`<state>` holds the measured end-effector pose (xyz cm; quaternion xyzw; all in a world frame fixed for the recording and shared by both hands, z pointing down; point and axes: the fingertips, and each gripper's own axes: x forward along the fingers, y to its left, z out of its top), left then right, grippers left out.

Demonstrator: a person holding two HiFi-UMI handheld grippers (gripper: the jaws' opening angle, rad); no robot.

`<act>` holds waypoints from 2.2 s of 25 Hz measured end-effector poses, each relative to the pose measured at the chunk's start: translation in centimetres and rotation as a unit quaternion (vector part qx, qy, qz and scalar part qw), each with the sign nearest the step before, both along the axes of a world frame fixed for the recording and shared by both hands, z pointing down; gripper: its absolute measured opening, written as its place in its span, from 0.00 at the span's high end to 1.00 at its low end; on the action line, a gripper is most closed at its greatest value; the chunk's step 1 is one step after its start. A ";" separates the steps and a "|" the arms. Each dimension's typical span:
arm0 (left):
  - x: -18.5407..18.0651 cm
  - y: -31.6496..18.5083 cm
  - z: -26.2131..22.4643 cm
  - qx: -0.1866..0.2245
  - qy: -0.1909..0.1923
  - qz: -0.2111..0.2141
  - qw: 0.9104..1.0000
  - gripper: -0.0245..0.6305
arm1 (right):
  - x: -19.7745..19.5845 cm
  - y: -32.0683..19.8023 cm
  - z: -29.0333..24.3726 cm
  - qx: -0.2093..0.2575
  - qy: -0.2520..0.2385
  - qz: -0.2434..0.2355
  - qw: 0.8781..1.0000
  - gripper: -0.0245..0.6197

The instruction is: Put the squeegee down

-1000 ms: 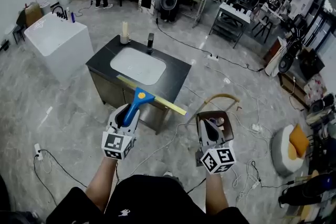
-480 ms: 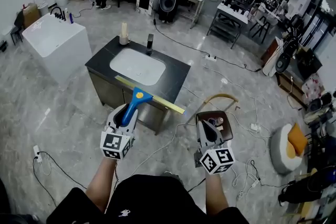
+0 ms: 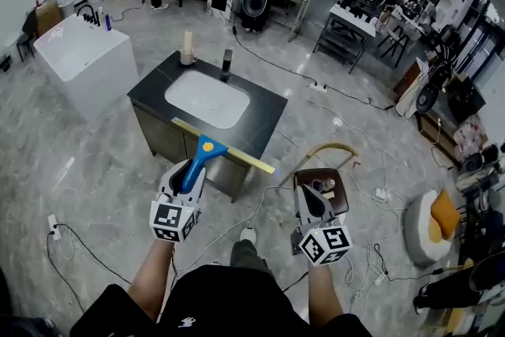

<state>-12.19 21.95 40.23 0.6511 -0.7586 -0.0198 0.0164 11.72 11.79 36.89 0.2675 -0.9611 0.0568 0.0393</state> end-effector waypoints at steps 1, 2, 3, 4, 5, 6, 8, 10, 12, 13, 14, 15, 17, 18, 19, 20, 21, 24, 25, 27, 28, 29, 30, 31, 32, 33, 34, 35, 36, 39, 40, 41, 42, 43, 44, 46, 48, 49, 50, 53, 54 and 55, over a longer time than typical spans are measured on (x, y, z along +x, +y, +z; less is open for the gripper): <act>-0.1 -0.2 0.1 -0.002 0.000 -0.003 1.000 0.75 | -0.2 -0.3 0.2 -0.002 0.000 -0.003 1.000 0.96; -0.3 -0.5 0.3 -0.003 0.000 -0.006 1.000 0.75 | -0.4 -0.7 0.4 -0.004 0.000 -0.006 1.000 0.96; -0.4 -0.8 0.4 -0.004 0.000 -0.009 1.000 0.75 | -0.6 -1.2 0.6 -0.005 -0.001 -0.008 1.000 0.96; -0.5 -1.3 0.6 -0.005 0.000 -0.011 1.000 0.75 | -0.7 -1.8 0.7 -0.006 -0.002 -0.009 1.000 0.96; -0.6 -1.8 0.6 -0.006 0.001 -0.013 1.000 0.75 | -0.9 -2.4 0.7 -0.006 -0.003 -0.011 1.000 0.96; -0.7 -2.2 0.6 -0.007 0.000 -0.014 1.000 0.75 | -1.0 -3.0 0.7 -0.006 -0.003 -0.012 1.000 0.96; -0.9 -3.4 0.5 -0.007 -0.001 -0.017 1.000 0.75 | -1.3 -4.4 0.7 -0.006 -0.004 -0.016 1.000 0.96; -1.1 -4.9 0.3 -0.007 -0.004 -0.021 1.000 0.75 | -1.5 -6.1 1.0 -0.009 -0.005 -0.020 1.000 0.96; -1.2 -6.6 0.3 -0.007 -0.004 -0.024 1.000 0.75 | -1.7 -7.9 1.1 -0.013 -0.006 -0.022 1.000 0.96; -1.3 -7.5 0.2 -0.009 -0.004 -0.026 1.000 0.75 | -1.8 -8.9 1.0 -0.013 -0.007 -0.024 1.000 0.96; -1.4 -8.3 0.1 -0.009 -0.004 -0.027 1.000 0.75 | -2.0 -9.8 0.9 -0.013 -0.007 -0.026 1.000 0.96; -1.6 -9.2 0.0 -0.010 -0.004 -0.029 1.000 0.75 | -2.2 -10.8 0.8 -0.014 -0.007 -0.028 0.999 0.96; -1.7 -10.8 -0.2 -0.010 -0.005 -0.032 0.999 0.75 | -2.6 -12.9 0.7 -0.017 -0.009 -0.031 0.999 0.96; -1.7 -11.6 -0.2 -0.012 -0.006 -0.032 0.999 0.75 | -2.7 -13.8 0.9 -0.019 -0.010 -0.032 0.999 0.96; -1.6 -12.4 -0.1 -0.014 -0.007 -0.033 0.999 0.75 | -2.8 -14.6 1.0 -0.022 -0.011 -0.034 0.999 0.96; -1.5 -13.1 0.0 -0.017 -0.008 -0.035 0.999 0.75 | -2.9 -15.4 1.2 -0.024 -0.011 -0.037 0.999 0.96; -1.4 -13.9 0.1 -0.020 -0.009 -0.036 0.999 0.75 | -2.9 -16.2 1.3 -0.025 -0.011 -0.041 0.999 0.96; -1.2 -15.8 0.2 -0.026 -0.012 -0.043 0.999 0.75 | -3.3 -18.4 1.3 -0.028 -0.015 -0.054 0.998 0.96; -1.2 -16.4 0.1 -0.028 -0.015 -0.045 0.998 0.75 | -3.5 -19.1 1.3 -0.029 -0.017 -0.058 0.998 0.96; -1.1 -17.9 -0.1 -0.029 -0.021 -0.048 0.998 0.75 | -3.8 -20.6 1.5 -0.033 -0.019 -0.067 0.997 0.96; -1.0 -18.6 -0.2 -0.030 -0.024 -0.049 0.998 0.75 | -3.9 -21.5 1.7 -0.035 -0.019 -0.071 0.997 0.96; -0.7 -19.4 -0.3 -0.032 -0.026 -0.051 0.998 0.75 | -3.9 -22.2 1.9 -0.036 -0.018 -0.076 0.996 0.96; -0.6 -20.1 -0.2 -0.034 -0.028 -0.053 0.998 0.75 | -3.9 -22.9 2.2 -0.038 -0.016 -0.081 0.996 0.96; -0.5 -20.8 0.0 -0.036 -0.029 -0.054 0.997 0.75 | -4.0 -23.5 2.4 -0.039 -0.015 -0.086 0.995 0.96; -0.4 -21.4 0.2 -0.039 -0.031 -0.054 0.997 0.75 | -4.1 -24.1 2.6 -0.040 -0.015 -0.090 0.995 0.96; -0.4 -22.1 0.4 -0.041 -0.033 -0.054 0.997 0.75 | -4.1 -24.7 2.8 -0.041 -0.015 -0.092 0.995 0.96; -0.4 -22.7 0.5 -0.044 -0.035 -0.054 0.997 0.75 | -4.1 -25.3 3.0 -0.043 -0.015 -0.094 0.995 0.96; -0.3 -23.4 0.7 -0.046 -0.037 -0.053 0.997 0.75 | -4.1 -26.0 3.1 -0.045 -0.015 -0.095 0.994 0.96; -0.3 -24.1 0.9 -0.050 -0.038 -0.052 0.997 0.75 | -4.0 -26.7 3.3 -0.047 -0.015 -0.095 0.994 0.96; -0.3 -26.0 1.7 -0.062 -0.041 -0.051 0.996 0.75 | -3.7 -28.8 3.8 -0.054 -0.017 -0.093 0.994 0.96; -0.4 -26.5 1.8 -0.067 -0.042 -0.051 0.996 0.75 | -3.7 -29.3 3.9 -0.057 -0.017 -0.092 0.994 0.96; -0.4 -27.0 2.0 -0.073 -0.044 -0.050 0.995 0.75 | -3.7 -29.7 4.0 -0.061 -0.017 -0.092 0.994 0.96; -0.5 -27.4 2.1 -0.079 -0.046 -0.048 0.995 0.75 | -3.7 -30.1 4.0 -0.064 -0.016 -0.092 0.994 0.96; -0.5 -27.9 2.2 -0.084 -0.049 -0.045 0.994 0.75 | -3.7 -30.5 4.1 -0.066 -0.015 -0.092 0.993 0.96; -0.6 -28.5 2.4 -0.089 -0.051 -0.041 0.994 0.75 | -3.7 -30.9 4.2 -0.069 -0.014 -0.091 0.993 0.96; -0.7 -29.4 2.9 -0.099 -0.050 -0.033 0.993 0.75 | -3.7 -31.5 4.3 -0.072 -0.012 -0.087 0.993 0.96; -1.1 -30.2 3.7 -0.108 -0.046 -0.026 0.993 0.75 | -3.7 -32.0 4.4 -0.074 -0.011 -0.079 0.994 0.96; -1.5 -30.6 4.1 -0.111 -0.046 -0.021 0.993 0.75 | -3.7 -32.3 4.5 -0.074 -0.011 -0.074 0.995 0.96; -1.8 -31.1 4.5 -0.114 -0.045 -0.016 0.992 0.75 | -3.8 -32.7 4.6 -0.074 -0.010 -0.067 0.995 0.96; -3.0 -32.9 5.7 -0.120 -0.046 0.005 0.992 0.75 | -4.6 -33.8 4.9 -0.073 -0.007 -0.047 0.996 0.96; -3.4 -33.6 6.0 -0.123 -0.049 0.016 0.991 0.75 | -5.0 -34.1 5.0 -0.073 -0.005 -0.039 0.997 0.96; -3.8 -34.2 6.4 -0.127 -0.053 0.030 0.990 0.75 | -5.4 -34.3 5.0 -0.074 -0.003 -0.032 0.997 0.96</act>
